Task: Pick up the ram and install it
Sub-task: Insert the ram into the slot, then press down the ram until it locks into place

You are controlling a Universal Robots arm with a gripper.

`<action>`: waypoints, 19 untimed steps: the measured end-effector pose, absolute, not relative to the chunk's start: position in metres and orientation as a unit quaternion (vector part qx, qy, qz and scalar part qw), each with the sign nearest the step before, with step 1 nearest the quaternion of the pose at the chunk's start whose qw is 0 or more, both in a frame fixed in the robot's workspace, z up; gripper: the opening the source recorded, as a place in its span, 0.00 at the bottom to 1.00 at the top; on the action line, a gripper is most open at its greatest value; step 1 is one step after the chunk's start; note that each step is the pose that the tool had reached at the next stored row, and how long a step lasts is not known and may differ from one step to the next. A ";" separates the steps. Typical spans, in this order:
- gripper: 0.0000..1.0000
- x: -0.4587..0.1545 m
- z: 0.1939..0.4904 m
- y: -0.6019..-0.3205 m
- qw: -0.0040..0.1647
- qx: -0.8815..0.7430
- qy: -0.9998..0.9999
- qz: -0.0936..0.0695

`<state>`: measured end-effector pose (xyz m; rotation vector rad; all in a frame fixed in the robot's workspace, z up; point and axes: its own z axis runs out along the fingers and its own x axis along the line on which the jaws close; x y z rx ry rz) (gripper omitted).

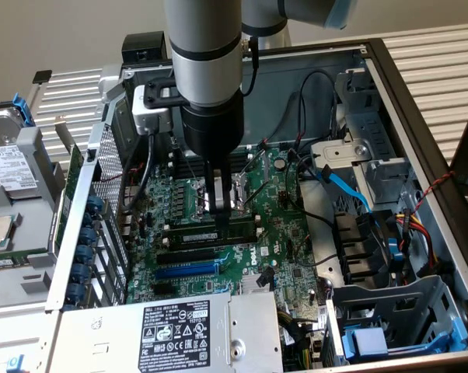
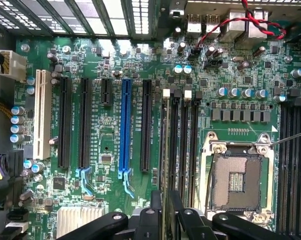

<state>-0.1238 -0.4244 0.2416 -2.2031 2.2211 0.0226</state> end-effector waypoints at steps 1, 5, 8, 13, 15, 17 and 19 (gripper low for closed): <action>0.21 -0.124 0.242 -0.424 0.007 -0.704 0.710 0.007; 0.21 -0.125 0.243 -0.424 0.008 -0.704 0.710 0.008; 0.21 -0.125 0.244 -0.424 0.008 -0.704 0.710 0.008; 0.21 -0.125 0.244 -0.424 0.008 -0.704 0.710 0.008; 0.21 -0.125 0.245 -0.426 0.009 -0.705 0.709 0.008; 0.21 -0.126 0.244 -0.426 0.009 -0.705 0.709 0.007; 0.21 -0.126 0.244 -0.426 0.010 -0.705 0.709 0.007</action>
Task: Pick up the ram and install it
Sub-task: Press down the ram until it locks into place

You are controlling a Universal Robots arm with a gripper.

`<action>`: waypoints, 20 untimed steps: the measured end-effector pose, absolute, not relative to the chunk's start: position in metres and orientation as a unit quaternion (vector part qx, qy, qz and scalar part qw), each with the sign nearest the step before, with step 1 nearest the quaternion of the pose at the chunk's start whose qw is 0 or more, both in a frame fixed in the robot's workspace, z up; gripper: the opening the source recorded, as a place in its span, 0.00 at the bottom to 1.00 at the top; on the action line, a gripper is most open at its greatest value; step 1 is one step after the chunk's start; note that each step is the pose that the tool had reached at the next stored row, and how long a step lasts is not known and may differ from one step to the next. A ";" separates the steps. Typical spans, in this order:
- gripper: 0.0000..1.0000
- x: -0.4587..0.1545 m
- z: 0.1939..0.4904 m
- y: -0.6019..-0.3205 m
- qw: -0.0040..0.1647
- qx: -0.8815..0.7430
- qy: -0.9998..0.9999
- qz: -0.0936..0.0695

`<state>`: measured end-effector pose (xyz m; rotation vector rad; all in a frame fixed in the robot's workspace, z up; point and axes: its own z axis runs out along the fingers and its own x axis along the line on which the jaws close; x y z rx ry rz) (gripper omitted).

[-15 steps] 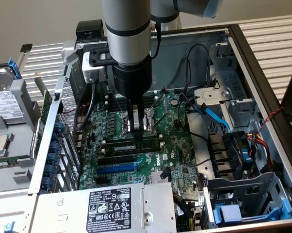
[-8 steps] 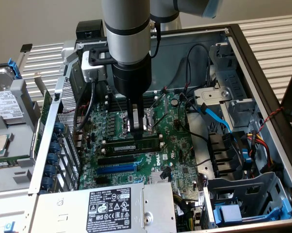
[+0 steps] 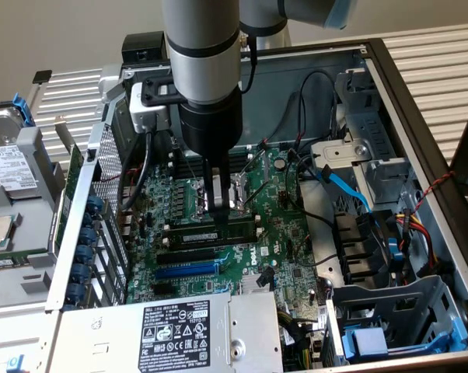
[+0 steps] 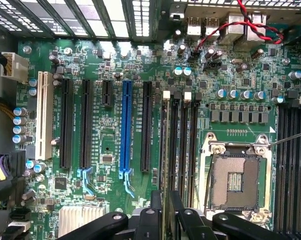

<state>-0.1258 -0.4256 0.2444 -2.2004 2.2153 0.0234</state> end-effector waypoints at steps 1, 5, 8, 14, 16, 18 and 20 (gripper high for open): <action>0.21 -0.126 0.245 -0.426 0.009 -0.705 0.709 0.007; 0.21 -0.127 0.247 -0.426 0.010 -0.705 0.709 0.008; 0.21 -0.129 0.247 -0.425 0.010 -0.705 0.709 0.008; 0.12 -0.131 0.247 -0.421 0.010 -0.704 0.710 0.008; 0.12 -0.132 0.247 -0.421 0.010 -0.704 0.710 0.008; 0.12 -0.133 0.247 -0.421 0.010 -0.704 0.710 0.008; 0.12 -0.134 0.246 -0.421 0.010 -0.704 0.710 0.008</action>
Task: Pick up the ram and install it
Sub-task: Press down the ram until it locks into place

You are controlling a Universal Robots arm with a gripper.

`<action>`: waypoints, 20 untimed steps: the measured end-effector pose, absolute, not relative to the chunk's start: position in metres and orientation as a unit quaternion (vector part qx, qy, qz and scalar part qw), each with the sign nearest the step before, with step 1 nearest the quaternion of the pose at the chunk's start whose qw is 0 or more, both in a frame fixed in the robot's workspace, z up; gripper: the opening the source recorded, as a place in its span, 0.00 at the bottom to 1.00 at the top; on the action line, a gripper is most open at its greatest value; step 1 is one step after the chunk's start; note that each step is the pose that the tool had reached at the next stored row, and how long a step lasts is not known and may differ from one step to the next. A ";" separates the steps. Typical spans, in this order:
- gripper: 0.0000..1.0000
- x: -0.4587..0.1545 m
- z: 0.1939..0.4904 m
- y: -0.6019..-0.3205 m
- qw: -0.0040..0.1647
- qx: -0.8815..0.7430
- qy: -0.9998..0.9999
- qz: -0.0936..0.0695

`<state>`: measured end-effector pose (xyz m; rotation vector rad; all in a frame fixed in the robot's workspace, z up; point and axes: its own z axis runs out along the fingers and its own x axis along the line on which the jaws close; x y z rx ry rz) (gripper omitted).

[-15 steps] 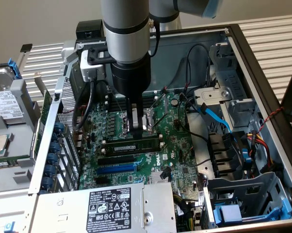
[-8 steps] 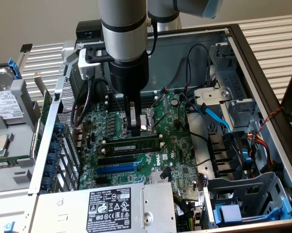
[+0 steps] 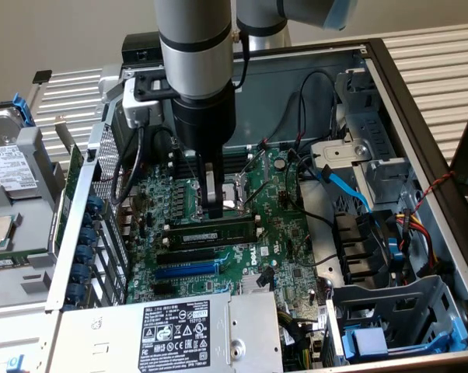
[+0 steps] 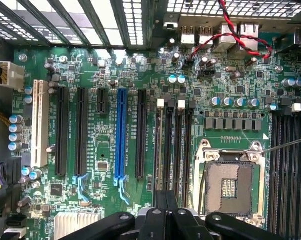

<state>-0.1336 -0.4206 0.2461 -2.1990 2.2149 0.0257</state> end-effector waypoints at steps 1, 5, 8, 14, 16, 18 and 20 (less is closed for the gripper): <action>0.12 -0.134 0.245 -0.421 0.010 -0.704 0.710 0.008; 0.12 -0.134 0.241 -0.421 0.010 -0.704 0.710 0.008; 0.12 -0.135 0.239 -0.421 0.010 -0.702 0.712 0.008; 0.12 -0.135 0.238 -0.421 0.010 -0.691 0.723 0.008; 0.12 -0.135 0.238 -0.421 0.010 -0.690 0.724 0.008; 0.12 -0.135 0.237 -0.421 0.010 -0.689 0.724 0.008; 0.12 -0.135 0.237 -0.421 0.008 -0.689 0.724 0.005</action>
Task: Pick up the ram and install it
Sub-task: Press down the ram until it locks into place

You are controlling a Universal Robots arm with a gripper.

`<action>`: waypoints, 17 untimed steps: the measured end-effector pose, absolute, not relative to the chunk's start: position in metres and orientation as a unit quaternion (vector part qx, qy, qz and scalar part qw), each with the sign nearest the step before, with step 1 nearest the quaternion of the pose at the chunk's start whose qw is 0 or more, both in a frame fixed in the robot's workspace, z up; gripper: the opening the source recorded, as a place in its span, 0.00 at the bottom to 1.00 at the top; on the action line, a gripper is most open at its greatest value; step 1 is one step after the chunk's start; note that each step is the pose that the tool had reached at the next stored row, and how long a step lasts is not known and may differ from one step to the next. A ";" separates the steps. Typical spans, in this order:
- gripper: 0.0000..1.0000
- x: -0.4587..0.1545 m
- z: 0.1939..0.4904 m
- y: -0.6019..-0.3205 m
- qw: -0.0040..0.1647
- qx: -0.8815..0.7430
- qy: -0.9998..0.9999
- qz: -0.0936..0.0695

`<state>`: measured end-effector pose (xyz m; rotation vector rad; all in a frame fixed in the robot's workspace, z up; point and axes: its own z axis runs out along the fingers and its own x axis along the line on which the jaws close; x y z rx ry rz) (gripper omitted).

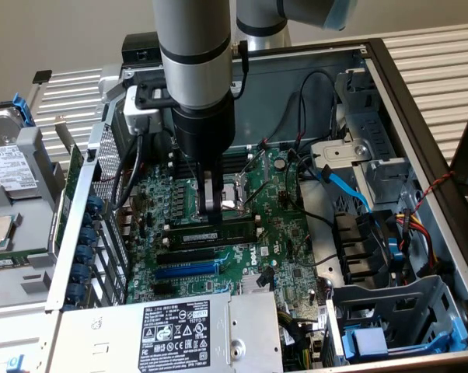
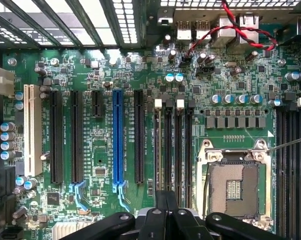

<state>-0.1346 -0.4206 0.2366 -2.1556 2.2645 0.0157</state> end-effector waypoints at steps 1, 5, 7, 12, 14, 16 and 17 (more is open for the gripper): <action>0.12 -0.135 0.237 -0.421 0.006 -0.689 0.724 0.004; 0.12 -0.135 0.236 -0.420 0.006 -0.690 0.724 0.004; 0.12 -0.135 0.236 -0.420 0.006 -0.689 0.724 0.004; 0.12 -0.135 0.234 -0.420 0.006 -0.689 0.724 0.004; 0.12 -0.135 0.234 -0.420 0.007 -0.689 0.724 0.005; 0.12 -0.135 0.234 -0.420 0.007 -0.689 0.724 0.005; 0.12 -0.135 0.233 -0.420 0.008 -0.689 0.724 0.006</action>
